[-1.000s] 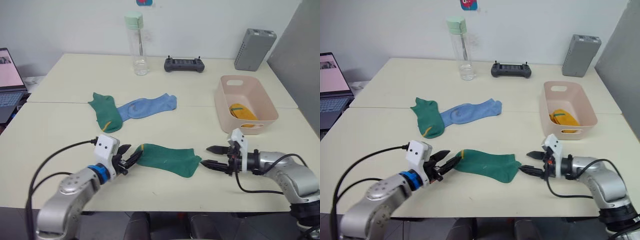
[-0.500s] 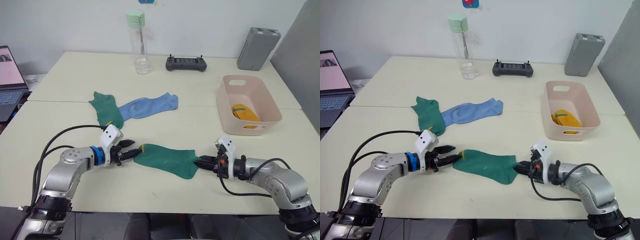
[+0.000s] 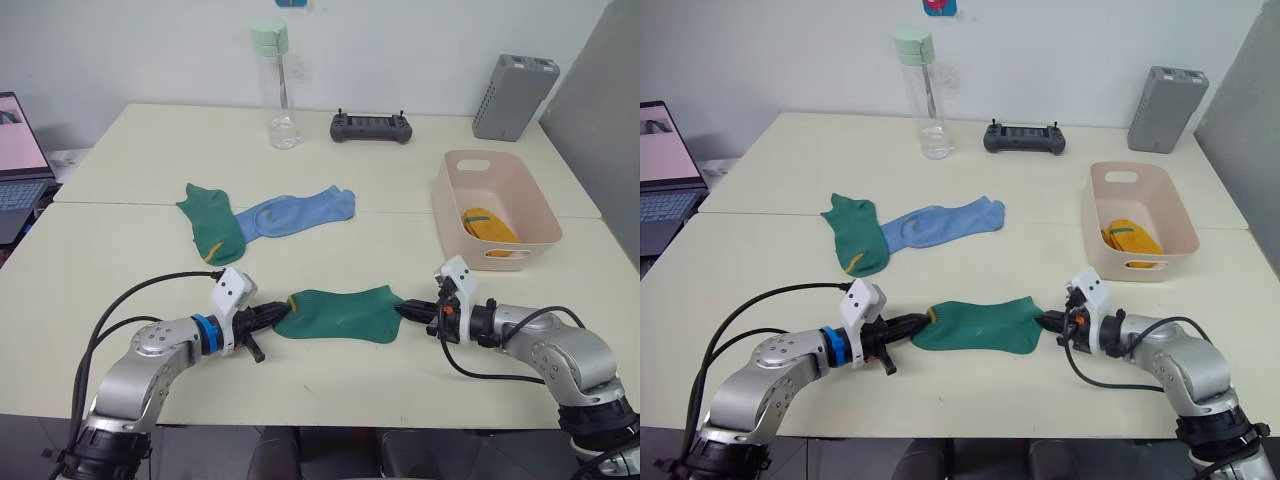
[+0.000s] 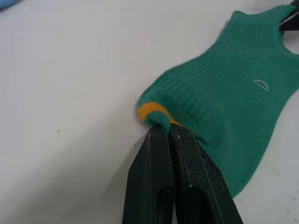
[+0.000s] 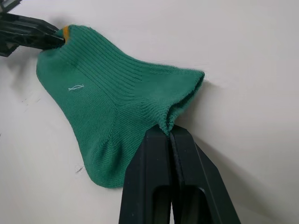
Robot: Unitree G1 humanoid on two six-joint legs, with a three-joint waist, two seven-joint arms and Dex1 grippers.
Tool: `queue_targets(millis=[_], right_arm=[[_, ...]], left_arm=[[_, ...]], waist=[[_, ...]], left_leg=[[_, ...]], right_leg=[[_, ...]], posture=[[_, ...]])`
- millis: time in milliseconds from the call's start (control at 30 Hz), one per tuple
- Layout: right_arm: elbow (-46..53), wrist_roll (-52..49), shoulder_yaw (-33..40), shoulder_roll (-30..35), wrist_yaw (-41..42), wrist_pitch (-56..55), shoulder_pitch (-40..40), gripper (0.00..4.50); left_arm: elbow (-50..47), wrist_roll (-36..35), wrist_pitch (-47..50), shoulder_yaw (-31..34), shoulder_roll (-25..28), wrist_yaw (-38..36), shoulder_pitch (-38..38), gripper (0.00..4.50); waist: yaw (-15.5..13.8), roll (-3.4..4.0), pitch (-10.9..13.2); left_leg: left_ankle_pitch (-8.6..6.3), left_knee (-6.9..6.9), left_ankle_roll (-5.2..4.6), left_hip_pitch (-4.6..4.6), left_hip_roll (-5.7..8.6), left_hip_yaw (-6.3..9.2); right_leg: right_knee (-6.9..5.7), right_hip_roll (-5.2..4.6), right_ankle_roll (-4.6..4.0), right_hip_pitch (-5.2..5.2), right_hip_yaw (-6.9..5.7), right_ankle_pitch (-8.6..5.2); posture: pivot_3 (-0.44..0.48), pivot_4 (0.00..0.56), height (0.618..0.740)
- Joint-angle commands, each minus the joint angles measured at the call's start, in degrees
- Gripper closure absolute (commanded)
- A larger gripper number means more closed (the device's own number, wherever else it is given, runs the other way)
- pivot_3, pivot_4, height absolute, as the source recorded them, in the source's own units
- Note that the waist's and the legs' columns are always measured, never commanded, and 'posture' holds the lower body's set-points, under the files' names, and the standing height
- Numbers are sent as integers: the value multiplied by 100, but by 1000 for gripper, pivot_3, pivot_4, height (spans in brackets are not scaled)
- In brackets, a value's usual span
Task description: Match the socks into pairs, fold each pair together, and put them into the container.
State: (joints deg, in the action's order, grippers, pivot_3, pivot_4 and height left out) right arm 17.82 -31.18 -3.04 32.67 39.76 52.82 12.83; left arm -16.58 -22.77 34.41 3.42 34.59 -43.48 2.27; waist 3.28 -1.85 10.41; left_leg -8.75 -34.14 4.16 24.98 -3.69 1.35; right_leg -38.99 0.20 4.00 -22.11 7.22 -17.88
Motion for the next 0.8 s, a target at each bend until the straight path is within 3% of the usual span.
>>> queue_targets(millis=[33, 333, 400, 500, 667, 700, 733, 800], right_arm=[[83, -10, 36, 58, 54, -74, 57, 4500], [361, -154, 92, 71, 3, 246, -74, 4500], [441, -216, 134, 110, 3, 332, -108, 3848], [607, -293, 277, 87, -130, 383, -136, 2856], [747, -7, 451, 282, -171, -128, -147, 934], [763, 46, 469, 289, -150, -317, -115, 934], [802, 116, 428, 292, -57, -610, -42, 457], [786, 123, 256, 108, 24, -886, 165, 209]], left_arm=[[-162, 150, 14, 5, 75, 199, -39, 4463], [100, 289, -129, -233, 138, 57, 304, 4463], [195, 343, -197, -277, 119, 41, 400, 4500], [307, 399, -287, -331, 105, -6, 507, 3885], [220, 236, -376, 41, 176, -44, 449, 2239], [201, 200, -424, 177, 164, 11, 458, 2239], [191, 156, -524, 341, 152, 56, 511, 1799], [208, 79, -796, 478, 137, -40, 659, 1332]], waist=[[-1, 0, 0], [-1, 0, 0], [-2, 0, 0], [-2, 0, 0], [-3, 0, 0], [-2, 0, 0], [-2, 0, 0], [14, 0, 1]], left_leg=[[0, 0, 0, 0, 0, 0], [0, 0, 0, 0, 0, 0], [0, 0, 0, 0, 0, 0], [0, 0, 0, 0, 1, 1], [0, 1, 0, 1, 0, -1], [0, 1, 0, 1, 0, -1], [0, 1, 0, 1, 0, 0], [0, 2, 0, 1, -3, 0]], right_leg=[[0, 0, -1, 0, -1, 0], [0, 1, -1, -1, -1, 0], [0, 1, -1, -1, 0, 0], [0, 1, -1, 0, -1, 0], [1, 1, -1, -1, 0, -1], [0, 1, -1, -2, 0, -1], [0, 1, -2, -2, -1, -1], [-1, 3, -2, -5, -2, -1]], posture=[[0, 150, 740], [0, 150, 740], [0, 150, 740], [0, 150, 740], [0, 150, 740], [0, 150, 740], [0, 150, 740], [0, 150, 740]])
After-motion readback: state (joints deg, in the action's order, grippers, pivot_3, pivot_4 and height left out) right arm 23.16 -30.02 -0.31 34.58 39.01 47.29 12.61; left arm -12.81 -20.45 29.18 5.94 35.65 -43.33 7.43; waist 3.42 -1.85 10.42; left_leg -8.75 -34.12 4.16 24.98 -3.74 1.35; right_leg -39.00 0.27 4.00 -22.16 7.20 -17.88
